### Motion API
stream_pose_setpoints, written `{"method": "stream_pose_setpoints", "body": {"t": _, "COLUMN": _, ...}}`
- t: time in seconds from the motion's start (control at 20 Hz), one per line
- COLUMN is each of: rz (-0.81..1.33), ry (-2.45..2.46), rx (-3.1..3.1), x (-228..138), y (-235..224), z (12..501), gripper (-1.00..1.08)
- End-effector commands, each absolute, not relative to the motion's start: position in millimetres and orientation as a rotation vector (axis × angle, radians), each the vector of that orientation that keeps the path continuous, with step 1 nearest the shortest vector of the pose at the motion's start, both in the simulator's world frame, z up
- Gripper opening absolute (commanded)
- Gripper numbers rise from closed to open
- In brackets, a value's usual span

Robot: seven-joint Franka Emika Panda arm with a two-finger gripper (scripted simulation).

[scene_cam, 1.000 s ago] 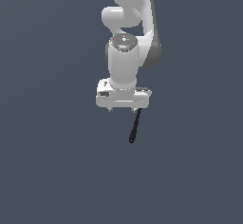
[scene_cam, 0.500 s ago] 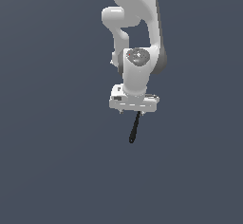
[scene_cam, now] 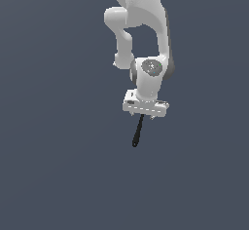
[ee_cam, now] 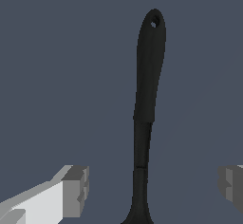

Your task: Pick up the object and move it to a goal position.

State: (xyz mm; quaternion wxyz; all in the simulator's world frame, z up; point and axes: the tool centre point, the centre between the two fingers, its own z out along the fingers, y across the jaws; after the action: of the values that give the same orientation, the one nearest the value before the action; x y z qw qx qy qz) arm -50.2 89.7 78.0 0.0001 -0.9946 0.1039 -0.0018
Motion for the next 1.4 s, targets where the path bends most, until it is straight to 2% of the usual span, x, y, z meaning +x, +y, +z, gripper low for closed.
{"method": "stream_pose_setpoints", "body": {"t": 0.0, "rz": -0.003, "ry": 0.350, "rx": -3.122, "x": -55, "y": 95, "z": 72, "gripper": 1.00}}
{"method": "stream_pose_setpoints", "body": {"t": 0.45, "rz": 0.001, "ry": 0.359, "rx": -3.121, "x": -58, "y": 98, "z": 65, "gripper": 1.00}}
{"method": "stream_pose_setpoints", "body": {"t": 1.2, "rz": 0.000, "ry": 0.365, "rx": -3.120, "x": -59, "y": 99, "z": 17, "gripper": 1.00}}
{"method": "stream_pose_setpoints", "body": {"t": 1.25, "rz": 0.000, "ry": 0.365, "rx": -3.120, "x": -59, "y": 99, "z": 17, "gripper": -1.00}}
{"method": "stream_pose_setpoints", "body": {"t": 1.35, "rz": 0.000, "ry": 0.365, "rx": -3.120, "x": -59, "y": 99, "z": 17, "gripper": -1.00}}
